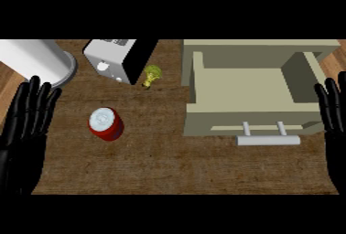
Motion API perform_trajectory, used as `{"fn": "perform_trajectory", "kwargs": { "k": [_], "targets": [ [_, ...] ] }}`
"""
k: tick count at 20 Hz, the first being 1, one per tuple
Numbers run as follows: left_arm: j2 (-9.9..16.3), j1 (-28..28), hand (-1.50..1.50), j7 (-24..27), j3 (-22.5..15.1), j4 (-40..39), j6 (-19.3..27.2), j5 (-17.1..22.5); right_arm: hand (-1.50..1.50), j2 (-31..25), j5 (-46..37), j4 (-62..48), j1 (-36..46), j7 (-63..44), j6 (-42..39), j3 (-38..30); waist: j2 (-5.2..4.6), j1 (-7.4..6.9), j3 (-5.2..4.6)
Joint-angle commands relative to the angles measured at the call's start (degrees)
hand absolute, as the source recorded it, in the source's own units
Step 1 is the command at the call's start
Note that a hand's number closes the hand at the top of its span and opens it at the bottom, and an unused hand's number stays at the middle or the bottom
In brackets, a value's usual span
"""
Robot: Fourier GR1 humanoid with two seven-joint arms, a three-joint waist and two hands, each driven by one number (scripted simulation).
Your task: Pick up the can, place it into the drawer and close the drawer
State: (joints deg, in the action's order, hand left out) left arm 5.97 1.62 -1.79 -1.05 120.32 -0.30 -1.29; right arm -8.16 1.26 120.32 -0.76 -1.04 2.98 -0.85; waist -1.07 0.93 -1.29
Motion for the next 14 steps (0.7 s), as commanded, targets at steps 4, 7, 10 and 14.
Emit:
{"fn": "perform_trajectory", "kwargs": {
  "k": [4,7,10,14],
  "targets": [
    [6.6,-5.5,-1.5,1.9,-6.2,-3.4,-20.5,16.7,-1.5,1.3,0.1,-2.3,2.8,-0.5,-0.8,3.1,0.5,0.1,1.1],
    [15.1,-3.8,-1.5,-3.5,-6.9,-8.1,-28.7,17.6,-1.5,2.1,-0.3,-4.6,-2.1,-6.0,2.9,-0.2,-0.13,2.16,1.21],
    [21.0,-6.4,-1.5,-4.6,-2.2,-13.8,-36.4,26.3,-1.5,2.3,-0.1,-3.9,-4.2,-7.5,3.6,-1.1,0.47,1.43,1.23],
    [29.4,-9.8,-1.5,-4.0,5.4,-21.7,-46.6,36.8,-1.5,-0.3,4.8,-2.2,-6.8,-8.5,1.1,-6.3,0.95,0.3,1.28]
  ]
}}
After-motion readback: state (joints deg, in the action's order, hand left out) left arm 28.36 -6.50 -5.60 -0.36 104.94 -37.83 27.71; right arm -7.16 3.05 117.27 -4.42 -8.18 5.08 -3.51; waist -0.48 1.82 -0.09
